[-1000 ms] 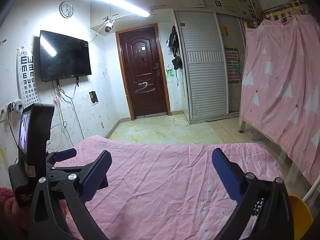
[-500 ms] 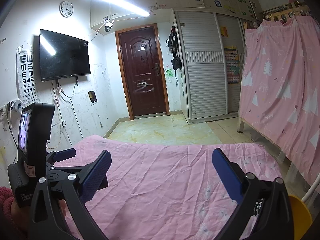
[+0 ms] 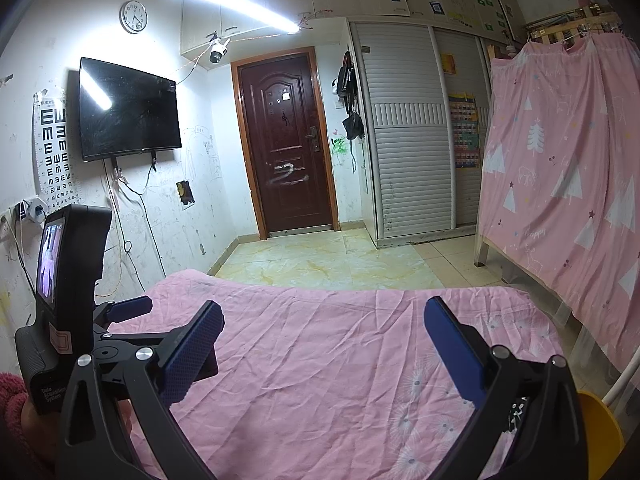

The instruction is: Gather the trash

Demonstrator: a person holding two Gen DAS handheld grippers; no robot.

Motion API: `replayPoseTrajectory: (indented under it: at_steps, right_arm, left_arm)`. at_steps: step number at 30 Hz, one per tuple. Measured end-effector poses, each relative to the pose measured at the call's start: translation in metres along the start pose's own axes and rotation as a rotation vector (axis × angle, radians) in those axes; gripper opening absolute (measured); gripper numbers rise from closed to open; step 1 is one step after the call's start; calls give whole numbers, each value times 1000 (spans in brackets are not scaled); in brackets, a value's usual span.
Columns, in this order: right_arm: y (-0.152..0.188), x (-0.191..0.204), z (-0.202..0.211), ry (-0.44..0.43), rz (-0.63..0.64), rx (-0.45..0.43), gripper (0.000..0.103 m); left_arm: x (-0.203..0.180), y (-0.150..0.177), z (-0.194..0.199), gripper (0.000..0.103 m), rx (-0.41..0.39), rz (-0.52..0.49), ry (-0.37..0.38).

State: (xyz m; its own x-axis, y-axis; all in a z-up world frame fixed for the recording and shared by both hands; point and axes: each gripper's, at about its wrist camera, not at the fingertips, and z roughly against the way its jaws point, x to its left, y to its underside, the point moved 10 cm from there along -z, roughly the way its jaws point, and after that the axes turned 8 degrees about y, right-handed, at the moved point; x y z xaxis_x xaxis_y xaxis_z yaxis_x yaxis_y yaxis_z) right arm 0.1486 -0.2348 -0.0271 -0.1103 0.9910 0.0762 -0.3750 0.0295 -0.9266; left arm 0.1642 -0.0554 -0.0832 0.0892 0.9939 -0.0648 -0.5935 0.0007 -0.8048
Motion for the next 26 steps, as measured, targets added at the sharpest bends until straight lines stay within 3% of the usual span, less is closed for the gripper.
replayPoseTrajectory:
  at_steps: [26]
  right_arm:
    - [0,1,0,0,1,-1,94]
  left_arm:
    - [8,1,-2,94,23,6,13]
